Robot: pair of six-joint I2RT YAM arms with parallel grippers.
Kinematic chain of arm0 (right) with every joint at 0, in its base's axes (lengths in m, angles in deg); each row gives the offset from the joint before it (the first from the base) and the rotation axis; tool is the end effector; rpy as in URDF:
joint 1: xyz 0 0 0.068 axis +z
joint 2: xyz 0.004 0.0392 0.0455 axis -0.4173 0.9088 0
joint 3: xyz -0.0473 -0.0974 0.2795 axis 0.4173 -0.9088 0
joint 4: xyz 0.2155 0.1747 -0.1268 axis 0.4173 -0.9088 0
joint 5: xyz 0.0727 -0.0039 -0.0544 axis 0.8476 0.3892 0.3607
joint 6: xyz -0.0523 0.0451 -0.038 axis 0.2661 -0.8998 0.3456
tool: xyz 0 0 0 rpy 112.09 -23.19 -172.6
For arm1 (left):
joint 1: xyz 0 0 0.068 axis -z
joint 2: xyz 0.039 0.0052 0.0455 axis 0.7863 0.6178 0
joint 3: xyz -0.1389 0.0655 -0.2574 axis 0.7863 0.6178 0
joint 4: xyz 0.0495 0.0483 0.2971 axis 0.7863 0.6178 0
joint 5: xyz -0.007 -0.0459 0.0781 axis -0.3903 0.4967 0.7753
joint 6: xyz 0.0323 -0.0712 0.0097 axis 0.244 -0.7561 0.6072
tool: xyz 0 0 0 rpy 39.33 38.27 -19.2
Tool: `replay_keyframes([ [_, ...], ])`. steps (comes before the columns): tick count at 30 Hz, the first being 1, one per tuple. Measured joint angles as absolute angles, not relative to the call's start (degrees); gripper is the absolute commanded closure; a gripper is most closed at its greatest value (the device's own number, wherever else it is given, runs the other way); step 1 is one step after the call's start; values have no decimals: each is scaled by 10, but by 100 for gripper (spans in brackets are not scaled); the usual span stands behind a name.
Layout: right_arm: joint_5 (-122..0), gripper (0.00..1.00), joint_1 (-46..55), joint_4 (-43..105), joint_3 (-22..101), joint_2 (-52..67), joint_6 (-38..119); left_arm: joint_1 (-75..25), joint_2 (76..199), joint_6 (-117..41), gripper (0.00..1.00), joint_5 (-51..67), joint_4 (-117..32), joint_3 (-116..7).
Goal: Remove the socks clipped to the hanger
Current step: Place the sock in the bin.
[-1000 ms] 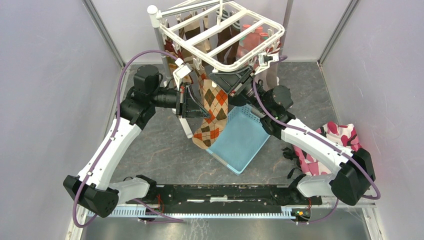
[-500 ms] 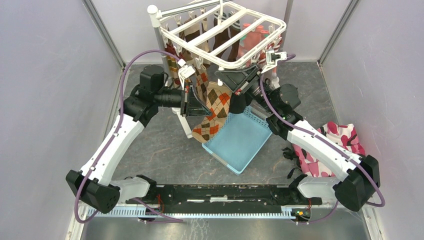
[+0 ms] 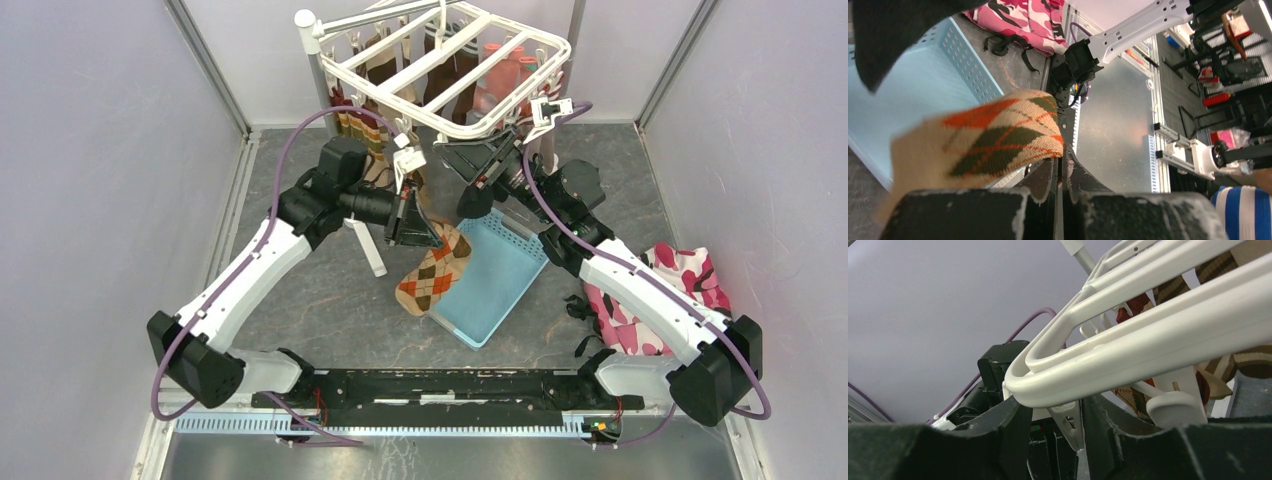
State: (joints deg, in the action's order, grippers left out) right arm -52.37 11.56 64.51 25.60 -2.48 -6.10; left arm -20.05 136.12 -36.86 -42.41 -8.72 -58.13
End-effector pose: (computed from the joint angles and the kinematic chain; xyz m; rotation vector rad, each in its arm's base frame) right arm 0.2701 0.2209 0.4597 -0.0785 1.3167 1.5216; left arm 0.2453 -0.2198 0.4084 1.0268 1.9006 -1.5003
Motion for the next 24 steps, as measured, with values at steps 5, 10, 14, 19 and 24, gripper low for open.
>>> replay_keyframes([
  [5, -524, 49, 113, 635, 256, -27, -57, -168, 1407, -366, 67, -408, -111, -593],
  [10, -529, 34, 108, 621, 256, -35, -44, -157, 1456, -384, 0, -374, -155, -599],
  [14, -529, 26, 109, 593, 256, -51, -20, -157, 1459, -379, 0, -352, -137, -600],
  [19, -523, 19, 111, 560, 256, -62, 5, -157, 1427, -317, 0, -347, -66, -589],
  [24, -519, 6, 111, 523, 256, -63, 25, -158, 1347, -219, 0, -333, 14, -531],
])
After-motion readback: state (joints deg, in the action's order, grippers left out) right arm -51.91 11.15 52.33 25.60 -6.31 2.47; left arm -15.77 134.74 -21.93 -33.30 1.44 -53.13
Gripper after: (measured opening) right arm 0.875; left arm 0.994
